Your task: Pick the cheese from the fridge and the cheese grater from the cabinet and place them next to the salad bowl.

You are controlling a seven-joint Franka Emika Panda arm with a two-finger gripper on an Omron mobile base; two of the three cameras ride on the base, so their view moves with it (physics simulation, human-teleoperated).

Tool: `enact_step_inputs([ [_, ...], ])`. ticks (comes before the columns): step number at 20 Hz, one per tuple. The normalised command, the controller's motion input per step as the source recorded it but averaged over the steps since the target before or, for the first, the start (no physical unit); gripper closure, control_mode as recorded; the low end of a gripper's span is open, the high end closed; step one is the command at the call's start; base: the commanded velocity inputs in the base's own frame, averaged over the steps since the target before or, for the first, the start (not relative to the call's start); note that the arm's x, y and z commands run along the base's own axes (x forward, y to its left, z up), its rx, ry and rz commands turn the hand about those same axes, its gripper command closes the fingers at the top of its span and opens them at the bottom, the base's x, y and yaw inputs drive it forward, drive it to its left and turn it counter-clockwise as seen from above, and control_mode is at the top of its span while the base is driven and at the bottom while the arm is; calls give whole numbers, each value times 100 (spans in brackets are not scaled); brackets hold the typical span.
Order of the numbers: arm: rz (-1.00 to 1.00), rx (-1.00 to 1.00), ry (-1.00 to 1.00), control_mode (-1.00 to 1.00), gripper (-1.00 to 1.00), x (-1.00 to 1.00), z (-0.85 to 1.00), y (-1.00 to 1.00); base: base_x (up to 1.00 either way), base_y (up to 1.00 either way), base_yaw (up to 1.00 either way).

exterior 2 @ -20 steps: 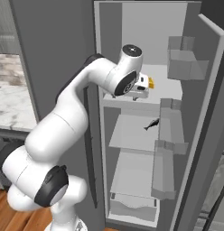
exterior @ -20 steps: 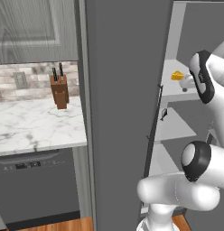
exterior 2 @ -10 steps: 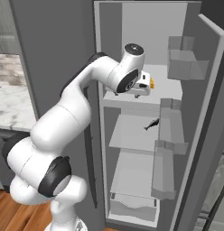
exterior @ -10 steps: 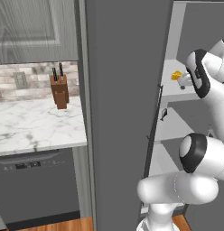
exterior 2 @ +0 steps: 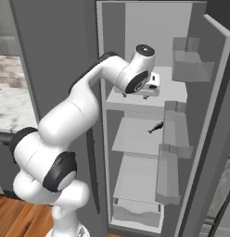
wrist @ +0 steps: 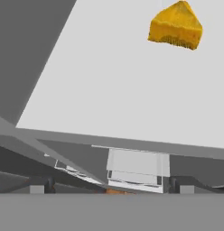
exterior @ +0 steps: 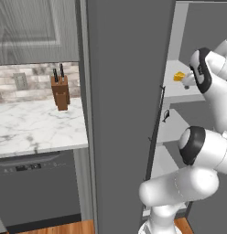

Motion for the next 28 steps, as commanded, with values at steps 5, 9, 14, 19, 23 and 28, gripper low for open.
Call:
enact_step_inputs([
  [5,3,0,0,-100,-100,23,0,-16,0,0,0],
  [9,4,0,0,-100,-100,28,0,-19,0,0,0],
  [14,3,0,0,-100,-100,34,0,-14,0,0,0],
  [19,2,0,0,-100,-100,39,0,-6,0,0,0],
  [23,3,0,0,-100,-100,35,0,-9,0,0,0],
  [28,3,0,0,-100,-100,28,0,-13,0,0,0],
])
